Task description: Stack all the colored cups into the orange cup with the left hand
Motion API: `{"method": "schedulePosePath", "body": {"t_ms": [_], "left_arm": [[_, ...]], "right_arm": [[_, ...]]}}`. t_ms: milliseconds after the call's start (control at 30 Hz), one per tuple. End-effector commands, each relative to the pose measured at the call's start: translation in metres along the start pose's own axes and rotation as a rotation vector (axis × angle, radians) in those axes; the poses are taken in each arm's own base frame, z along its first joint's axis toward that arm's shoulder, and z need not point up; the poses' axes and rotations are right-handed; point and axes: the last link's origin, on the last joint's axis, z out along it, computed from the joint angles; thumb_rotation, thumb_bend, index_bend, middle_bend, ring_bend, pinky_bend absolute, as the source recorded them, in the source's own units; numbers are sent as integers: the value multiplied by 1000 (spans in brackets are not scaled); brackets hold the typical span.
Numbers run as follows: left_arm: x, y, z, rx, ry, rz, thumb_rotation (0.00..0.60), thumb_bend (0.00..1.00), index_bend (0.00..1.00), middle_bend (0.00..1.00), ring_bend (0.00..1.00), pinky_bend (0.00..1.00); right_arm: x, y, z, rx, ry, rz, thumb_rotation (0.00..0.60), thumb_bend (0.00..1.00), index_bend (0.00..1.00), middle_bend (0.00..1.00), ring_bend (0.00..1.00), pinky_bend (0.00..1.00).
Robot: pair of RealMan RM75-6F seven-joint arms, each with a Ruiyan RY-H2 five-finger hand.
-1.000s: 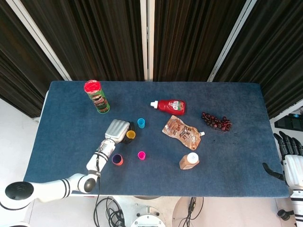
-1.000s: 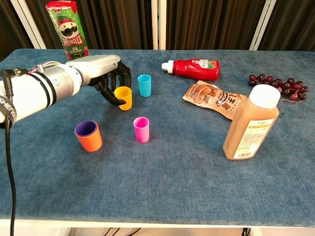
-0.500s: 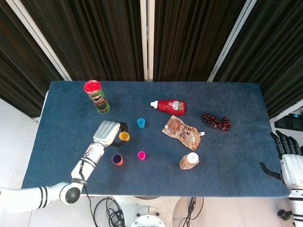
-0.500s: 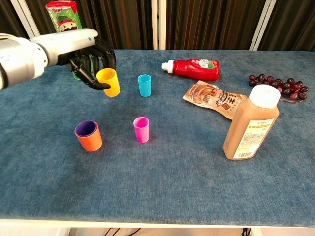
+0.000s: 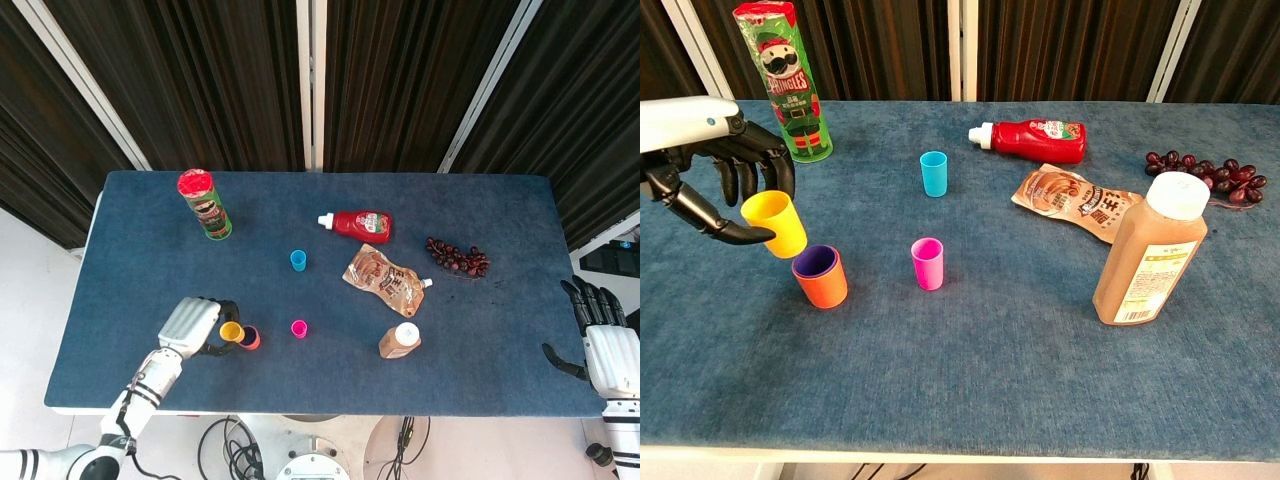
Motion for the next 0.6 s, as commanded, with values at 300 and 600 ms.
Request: {"method": "schedulePosePath", "body": {"t_ms": [300, 600], "left_arm": [[-16, 13, 5, -63, 35, -27, 600, 282, 516, 522, 468, 471], [-22, 11, 18, -38, 63, 40, 600, 282, 512, 519, 466, 470]], "right_arm": [[-2, 0, -1, -8, -10, -2, 600, 171, 0, 0, 0, 0], [0, 0, -1, -14, -9, -4, 600, 174, 0, 0, 0, 0]]}}
